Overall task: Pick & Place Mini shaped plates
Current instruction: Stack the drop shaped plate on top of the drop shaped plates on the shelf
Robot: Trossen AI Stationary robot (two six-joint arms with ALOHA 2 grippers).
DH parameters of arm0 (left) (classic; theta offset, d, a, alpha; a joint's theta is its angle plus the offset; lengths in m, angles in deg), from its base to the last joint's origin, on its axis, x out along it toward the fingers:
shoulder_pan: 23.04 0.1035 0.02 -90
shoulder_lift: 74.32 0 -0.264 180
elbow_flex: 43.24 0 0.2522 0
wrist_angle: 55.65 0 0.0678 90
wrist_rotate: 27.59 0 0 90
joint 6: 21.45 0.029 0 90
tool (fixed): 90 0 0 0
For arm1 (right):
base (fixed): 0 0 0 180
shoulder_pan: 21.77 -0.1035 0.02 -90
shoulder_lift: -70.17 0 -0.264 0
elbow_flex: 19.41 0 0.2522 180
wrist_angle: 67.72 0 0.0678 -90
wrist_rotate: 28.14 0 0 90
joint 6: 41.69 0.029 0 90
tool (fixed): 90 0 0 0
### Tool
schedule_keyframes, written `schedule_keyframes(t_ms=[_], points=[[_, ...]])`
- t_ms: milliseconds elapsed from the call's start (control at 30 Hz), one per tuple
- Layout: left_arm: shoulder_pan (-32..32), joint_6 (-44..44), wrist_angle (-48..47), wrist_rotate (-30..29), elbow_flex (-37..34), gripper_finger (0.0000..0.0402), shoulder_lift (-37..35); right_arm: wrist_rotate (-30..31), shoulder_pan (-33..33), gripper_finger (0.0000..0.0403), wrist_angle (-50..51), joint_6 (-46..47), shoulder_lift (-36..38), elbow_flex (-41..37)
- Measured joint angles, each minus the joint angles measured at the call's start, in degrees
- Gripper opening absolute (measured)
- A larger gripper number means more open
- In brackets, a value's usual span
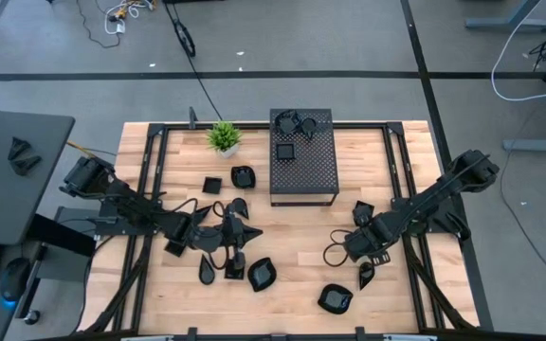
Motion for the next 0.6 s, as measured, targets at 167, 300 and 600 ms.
schedule_keyframes(t_ms=[167,300,600], points=[[0.0,0.0,0.0,0.0,0.0,0.0014,0.0,0.0,0.8,0.0330,-0.3,0.4,0.0,-0.1],[0.0,0.0,0.0,0.0,0.0,0.0014,0.0,-0.1,1.7,0.0330,-1.9,1.2,0.0,-1.0],[0.0,0.0,0.0,0.0,0.0,0.0014,0.0,-0.3,2.3,0.0330,-2.2,1.1,0.0,-1.1]])
